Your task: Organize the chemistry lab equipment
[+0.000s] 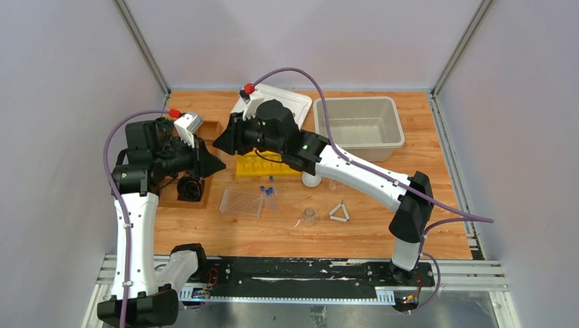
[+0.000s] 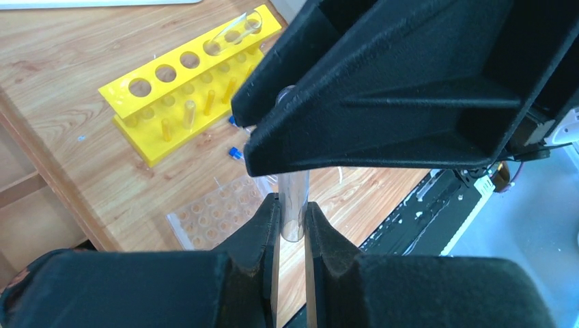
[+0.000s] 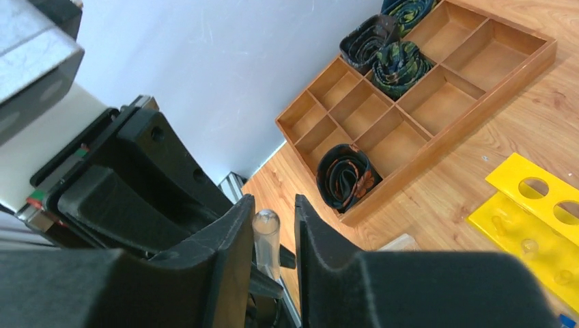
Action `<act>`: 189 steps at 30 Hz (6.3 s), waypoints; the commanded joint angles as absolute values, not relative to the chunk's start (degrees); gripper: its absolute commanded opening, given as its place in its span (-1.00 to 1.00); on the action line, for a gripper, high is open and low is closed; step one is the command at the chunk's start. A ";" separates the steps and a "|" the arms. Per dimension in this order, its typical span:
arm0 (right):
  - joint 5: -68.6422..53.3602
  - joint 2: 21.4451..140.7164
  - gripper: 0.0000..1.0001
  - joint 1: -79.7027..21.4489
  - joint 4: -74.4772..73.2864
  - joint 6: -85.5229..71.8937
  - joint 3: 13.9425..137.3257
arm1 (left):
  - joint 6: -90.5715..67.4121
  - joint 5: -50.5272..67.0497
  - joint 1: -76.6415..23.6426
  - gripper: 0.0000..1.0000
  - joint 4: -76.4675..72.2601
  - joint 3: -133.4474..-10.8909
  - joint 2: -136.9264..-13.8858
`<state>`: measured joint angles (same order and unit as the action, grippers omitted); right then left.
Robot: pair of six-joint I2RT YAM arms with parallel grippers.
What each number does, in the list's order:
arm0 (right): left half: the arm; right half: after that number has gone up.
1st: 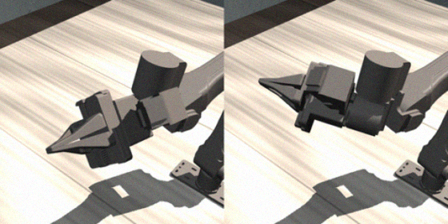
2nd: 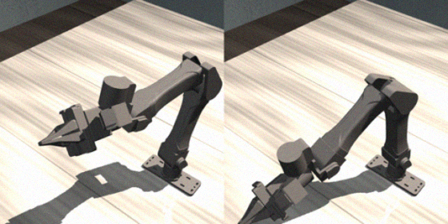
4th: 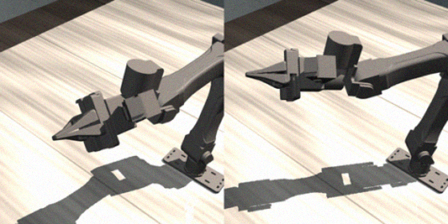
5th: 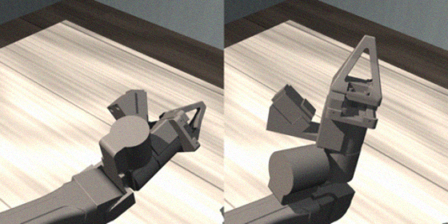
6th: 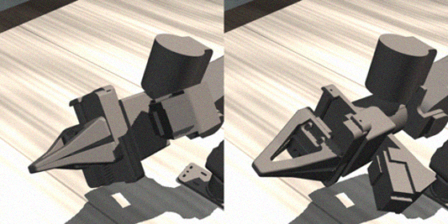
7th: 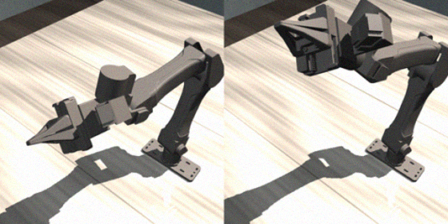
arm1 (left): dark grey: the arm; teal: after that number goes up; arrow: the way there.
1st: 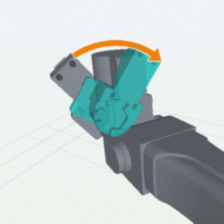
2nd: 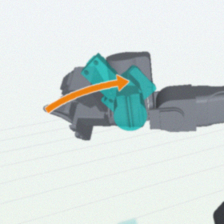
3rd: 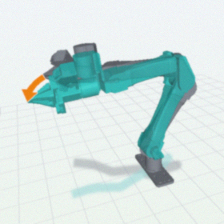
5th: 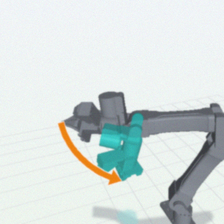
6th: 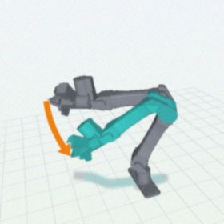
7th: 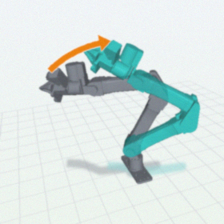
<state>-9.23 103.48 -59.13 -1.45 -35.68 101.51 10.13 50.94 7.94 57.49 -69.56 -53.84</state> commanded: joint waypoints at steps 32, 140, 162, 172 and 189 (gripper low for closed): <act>2.43 86.90 -1.00 -48.34 42.06 -6.49 52.12 | 8.27 39.52 8.03 1.00 57.04 -71.02 -54.23; 22.55 108.61 -0.45 -59.08 7.04 -18.82 69.12 | 8.85 36.50 8.06 1.00 57.92 -71.98 -53.92; 24.21 116.42 -0.37 -59.28 8.28 -21.44 71.00 | 9.59 36.29 8.09 1.00 57.97 -72.81 -54.19; 25.67 115.67 -0.30 -61.17 7.84 -21.65 69.59 | 9.51 36.21 8.08 1.00 58.45 -73.77 -54.09; 29.39 113.36 -0.32 -62.23 10.99 -19.44 67.66 | 9.32 35.80 8.09 1.00 58.71 -73.83 -53.53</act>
<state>27.20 114.15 -61.06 9.85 -18.46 68.03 9.21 35.88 7.86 58.72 -72.34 -54.57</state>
